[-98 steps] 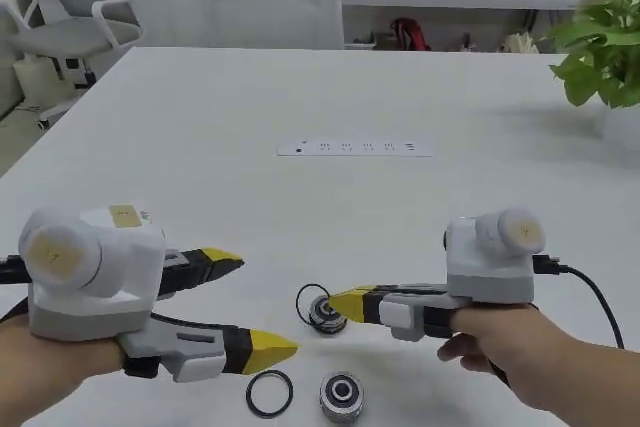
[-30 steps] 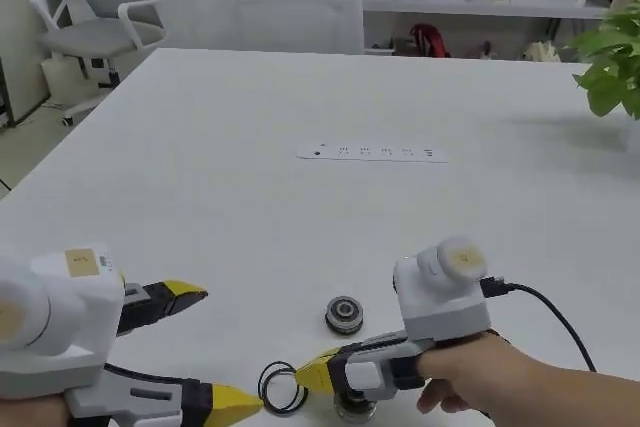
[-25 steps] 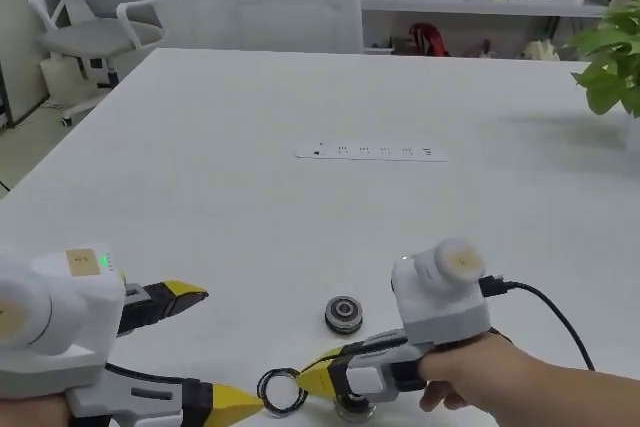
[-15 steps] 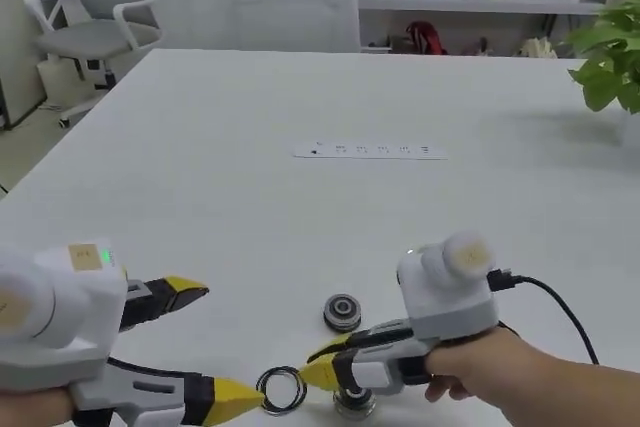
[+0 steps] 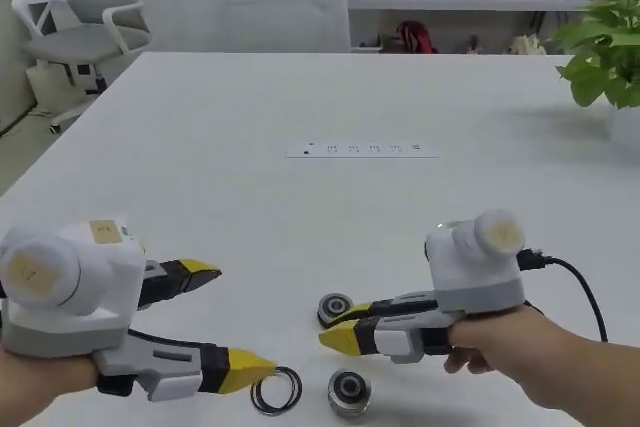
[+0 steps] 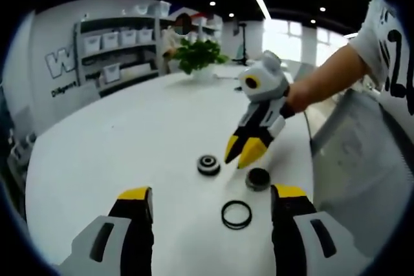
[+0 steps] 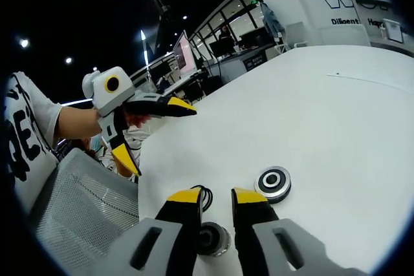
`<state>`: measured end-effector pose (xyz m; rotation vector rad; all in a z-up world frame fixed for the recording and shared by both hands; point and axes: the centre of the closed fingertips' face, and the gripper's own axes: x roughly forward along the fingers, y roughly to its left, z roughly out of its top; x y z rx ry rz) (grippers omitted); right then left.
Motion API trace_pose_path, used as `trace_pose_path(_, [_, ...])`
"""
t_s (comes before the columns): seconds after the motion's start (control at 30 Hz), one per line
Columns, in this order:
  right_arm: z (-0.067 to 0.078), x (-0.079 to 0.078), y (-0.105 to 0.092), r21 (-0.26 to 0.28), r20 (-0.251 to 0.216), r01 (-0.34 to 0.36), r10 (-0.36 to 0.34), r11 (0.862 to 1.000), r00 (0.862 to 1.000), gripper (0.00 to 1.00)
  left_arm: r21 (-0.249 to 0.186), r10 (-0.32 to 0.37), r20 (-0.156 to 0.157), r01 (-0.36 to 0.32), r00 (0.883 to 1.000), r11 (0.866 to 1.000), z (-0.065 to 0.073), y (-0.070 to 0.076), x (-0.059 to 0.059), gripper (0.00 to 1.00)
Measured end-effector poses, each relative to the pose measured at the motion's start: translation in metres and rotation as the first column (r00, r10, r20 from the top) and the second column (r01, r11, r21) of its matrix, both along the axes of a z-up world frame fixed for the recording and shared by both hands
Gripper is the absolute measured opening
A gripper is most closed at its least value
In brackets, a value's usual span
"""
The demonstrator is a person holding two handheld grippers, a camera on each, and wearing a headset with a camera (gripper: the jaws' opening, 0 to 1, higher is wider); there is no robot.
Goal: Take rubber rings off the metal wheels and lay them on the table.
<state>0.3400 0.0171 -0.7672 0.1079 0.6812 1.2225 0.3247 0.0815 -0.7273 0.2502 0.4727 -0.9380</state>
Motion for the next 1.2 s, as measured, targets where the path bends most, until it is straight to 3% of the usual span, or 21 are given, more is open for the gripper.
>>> trace_pose_path(0.37, [-0.001,0.018,-0.019,-0.023,0.055,0.053,-0.052,0.998,0.997,0.19,0.010,-0.026,-0.008,0.026,1.000,1.000,-0.005,-0.013,0.014,0.72])
trace_pose_path(0.7, [-0.014,0.028,-0.030,-0.084,0.125,0.067,-0.056,0.994,0.991,0.22,0.014,-0.038,-0.022,0.039,0.999,0.999,-0.012,-0.018,0.025,0.67])
trace_pose_path(0.93, [-0.022,0.033,-0.033,-0.106,0.161,0.079,-0.061,0.991,0.985,0.23,0.004,-0.026,-0.036,0.026,0.999,1.000,-0.018,-0.022,0.033,0.63])
trace_pose_path(1.2, [-0.028,0.036,-0.030,-0.118,0.179,0.078,-0.056,0.990,0.982,0.23,0.023,-0.029,-0.052,0.030,0.998,0.999,-0.032,-0.026,0.041,0.60])
